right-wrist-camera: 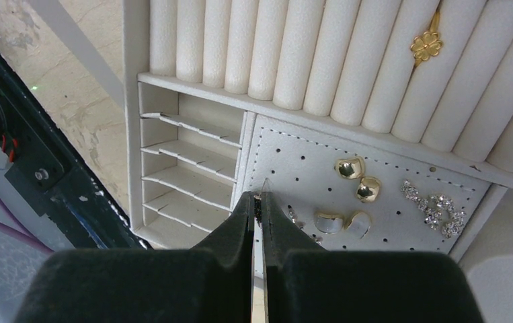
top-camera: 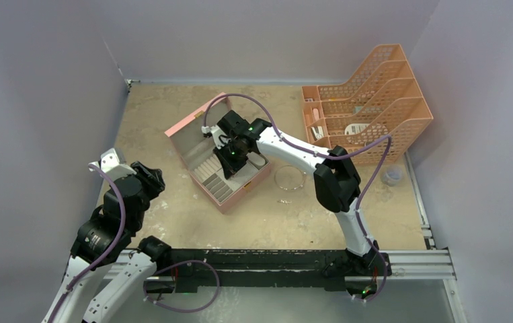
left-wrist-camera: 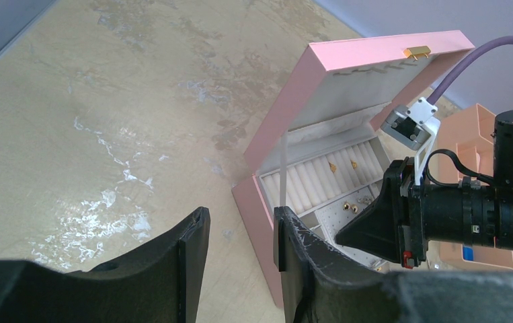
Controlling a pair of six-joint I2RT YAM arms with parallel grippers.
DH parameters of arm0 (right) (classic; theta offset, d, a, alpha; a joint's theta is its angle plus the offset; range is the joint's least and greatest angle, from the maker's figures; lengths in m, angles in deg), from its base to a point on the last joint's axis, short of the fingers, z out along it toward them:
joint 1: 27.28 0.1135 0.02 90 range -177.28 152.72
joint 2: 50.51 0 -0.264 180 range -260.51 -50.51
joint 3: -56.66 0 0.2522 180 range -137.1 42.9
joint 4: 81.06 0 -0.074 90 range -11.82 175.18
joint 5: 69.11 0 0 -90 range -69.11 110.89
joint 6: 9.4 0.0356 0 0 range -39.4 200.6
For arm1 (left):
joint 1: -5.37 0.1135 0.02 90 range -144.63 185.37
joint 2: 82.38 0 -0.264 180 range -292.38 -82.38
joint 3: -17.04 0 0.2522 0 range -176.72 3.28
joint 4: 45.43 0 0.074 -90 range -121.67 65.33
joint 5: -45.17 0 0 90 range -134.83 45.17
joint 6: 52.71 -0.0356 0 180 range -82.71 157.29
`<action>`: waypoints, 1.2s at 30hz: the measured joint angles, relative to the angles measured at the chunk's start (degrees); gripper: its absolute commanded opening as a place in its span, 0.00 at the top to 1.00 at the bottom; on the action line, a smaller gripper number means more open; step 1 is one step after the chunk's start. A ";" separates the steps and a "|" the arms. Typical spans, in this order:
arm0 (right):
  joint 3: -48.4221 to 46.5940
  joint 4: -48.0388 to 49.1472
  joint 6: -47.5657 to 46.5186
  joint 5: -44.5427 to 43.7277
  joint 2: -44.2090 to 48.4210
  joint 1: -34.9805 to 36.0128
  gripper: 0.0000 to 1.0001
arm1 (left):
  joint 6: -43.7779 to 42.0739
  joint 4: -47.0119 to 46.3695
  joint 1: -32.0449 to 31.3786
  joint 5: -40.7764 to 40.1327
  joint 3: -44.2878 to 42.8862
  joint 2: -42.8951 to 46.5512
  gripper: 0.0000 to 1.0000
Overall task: Organize the mixed jewelry
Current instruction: Place the jewelry in the jewelry box.
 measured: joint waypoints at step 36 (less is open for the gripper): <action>-2.62 -1.66 6.43 -2.12 -1.62 -0.48 1.00 | 0.00 0.00 0.00 0.00 -0.02 0.00 0.60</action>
